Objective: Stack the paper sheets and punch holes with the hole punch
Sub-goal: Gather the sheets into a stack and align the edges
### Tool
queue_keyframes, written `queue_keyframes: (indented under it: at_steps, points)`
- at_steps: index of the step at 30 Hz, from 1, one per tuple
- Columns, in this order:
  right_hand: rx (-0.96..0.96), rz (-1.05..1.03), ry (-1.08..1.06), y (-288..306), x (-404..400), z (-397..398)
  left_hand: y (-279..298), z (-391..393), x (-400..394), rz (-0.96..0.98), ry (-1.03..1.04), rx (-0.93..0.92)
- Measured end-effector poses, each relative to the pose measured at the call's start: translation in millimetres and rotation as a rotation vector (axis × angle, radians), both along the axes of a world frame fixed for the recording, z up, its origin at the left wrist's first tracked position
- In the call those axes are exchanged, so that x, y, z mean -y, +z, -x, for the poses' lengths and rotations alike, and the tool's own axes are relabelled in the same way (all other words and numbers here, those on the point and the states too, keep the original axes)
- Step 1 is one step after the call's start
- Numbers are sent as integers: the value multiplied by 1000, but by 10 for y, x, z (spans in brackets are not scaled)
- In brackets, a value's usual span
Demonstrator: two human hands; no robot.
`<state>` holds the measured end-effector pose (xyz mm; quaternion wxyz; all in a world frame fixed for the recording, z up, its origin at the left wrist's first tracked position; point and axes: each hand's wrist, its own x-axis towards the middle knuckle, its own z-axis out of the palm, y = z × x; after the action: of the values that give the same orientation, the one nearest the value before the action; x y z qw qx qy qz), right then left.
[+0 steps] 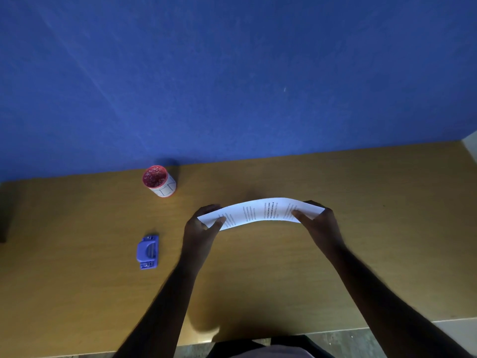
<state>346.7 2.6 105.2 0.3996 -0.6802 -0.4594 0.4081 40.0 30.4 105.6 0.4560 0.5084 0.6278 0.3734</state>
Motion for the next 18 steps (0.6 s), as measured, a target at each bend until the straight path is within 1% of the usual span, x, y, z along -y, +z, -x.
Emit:
queue_keyframes:
  at_steps: [3, 6, 8, 10, 13, 15, 18]
  points:
    - [39, -48, 21, 108, -48, -35, 43, 21, -39, -79, 56, 29]
    - [71, -78, -1, 242, -120, -69, 104, 17, -55, -152, 98, -98]
    - [90, -97, 18, 363, -168, -83, 178, -26, -81, -252, 94, -189]
    - [125, -103, 61, 489, -211, -90, 229, -78, -122, -382, 41, -292]
    - [149, -97, 115, 666, -262, -66, 292, -186, -168, -518, -125, -481]
    - [170, -94, 147, 754, -281, -39, 327, -295, -175, -570, -257, -579]
    - [227, -136, 228, 888, -293, 24, 359, -468, -142, -582, -347, -619]
